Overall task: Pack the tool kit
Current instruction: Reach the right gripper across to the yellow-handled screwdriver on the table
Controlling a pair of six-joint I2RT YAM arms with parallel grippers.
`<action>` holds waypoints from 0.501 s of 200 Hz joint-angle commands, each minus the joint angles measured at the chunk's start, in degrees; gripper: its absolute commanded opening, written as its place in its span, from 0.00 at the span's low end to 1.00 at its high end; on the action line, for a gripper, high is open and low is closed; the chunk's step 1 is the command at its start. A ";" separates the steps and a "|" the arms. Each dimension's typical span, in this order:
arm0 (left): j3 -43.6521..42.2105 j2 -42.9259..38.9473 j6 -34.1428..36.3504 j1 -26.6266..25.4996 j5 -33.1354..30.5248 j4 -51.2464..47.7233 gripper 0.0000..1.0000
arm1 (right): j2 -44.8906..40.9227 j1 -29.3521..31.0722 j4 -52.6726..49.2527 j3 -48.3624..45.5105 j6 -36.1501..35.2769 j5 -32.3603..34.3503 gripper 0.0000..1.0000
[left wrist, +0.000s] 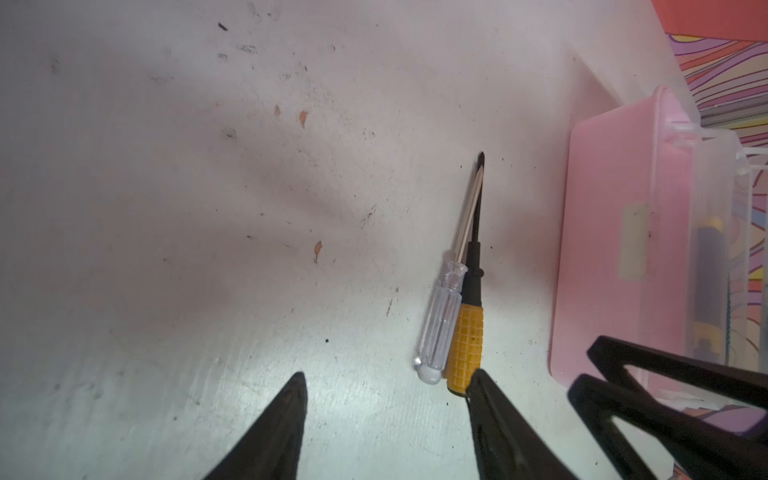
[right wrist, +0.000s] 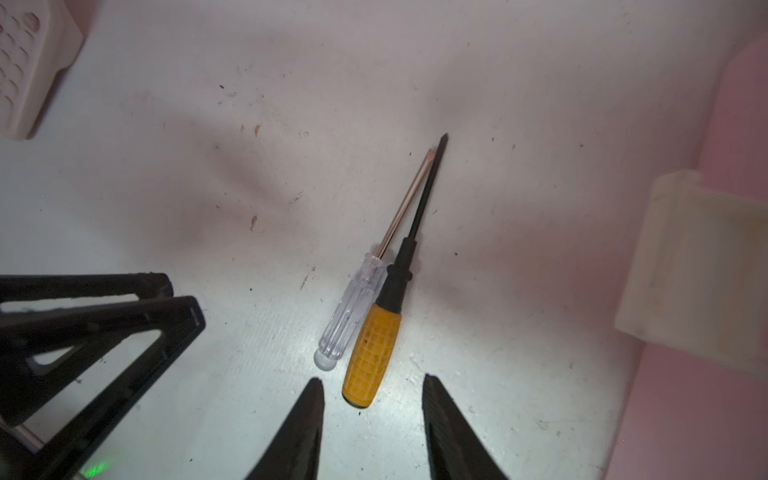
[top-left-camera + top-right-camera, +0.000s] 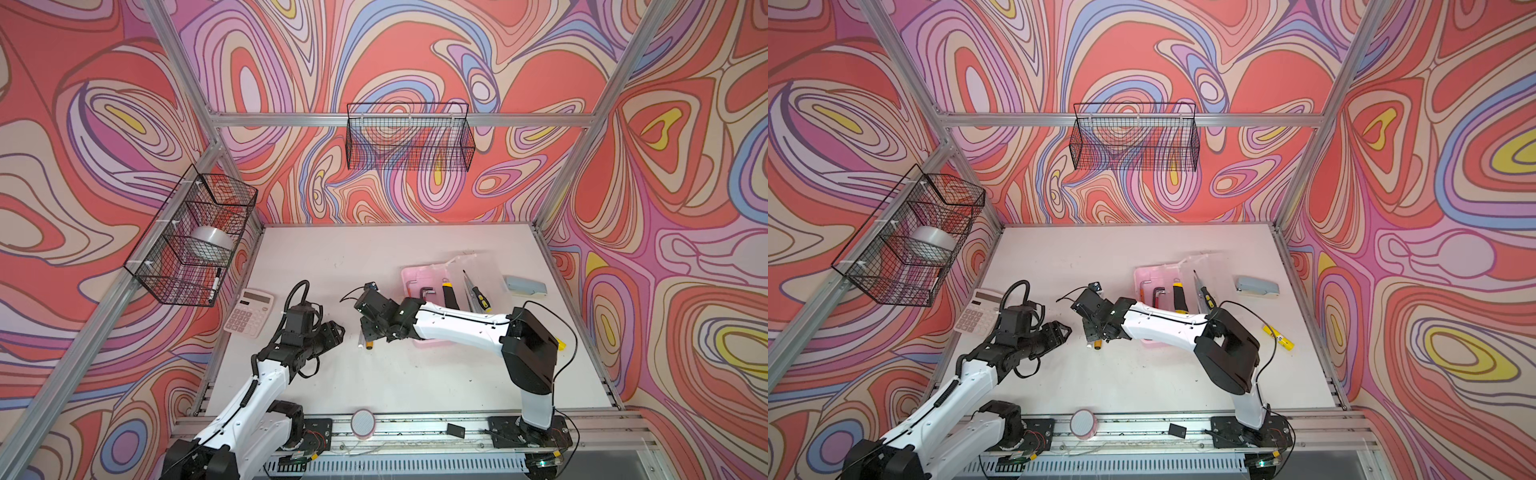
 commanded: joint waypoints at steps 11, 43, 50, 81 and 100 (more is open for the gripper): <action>-0.90 0.17 -0.24 -0.13 1.73 4.47 0.62 | 2.50 0.32 0.83 1.17 1.52 -2.34 0.39; -1.46 -0.82 0.46 -0.13 0.82 3.46 0.62 | 5.11 0.46 0.75 1.71 1.78 -3.20 0.38; -1.65 -1.17 0.55 -0.13 0.56 3.38 0.62 | 5.48 0.42 0.71 1.80 1.79 -3.21 0.38; -2.45 -1.64 0.44 -0.13 0.22 3.61 0.62 | 8.23 0.49 -0.36 3.03 1.04 -2.68 0.38; -2.32 -0.76 0.54 -0.13 0.24 4.21 0.62 | 10.66 0.42 -2.49 5.17 0.33 -1.69 0.37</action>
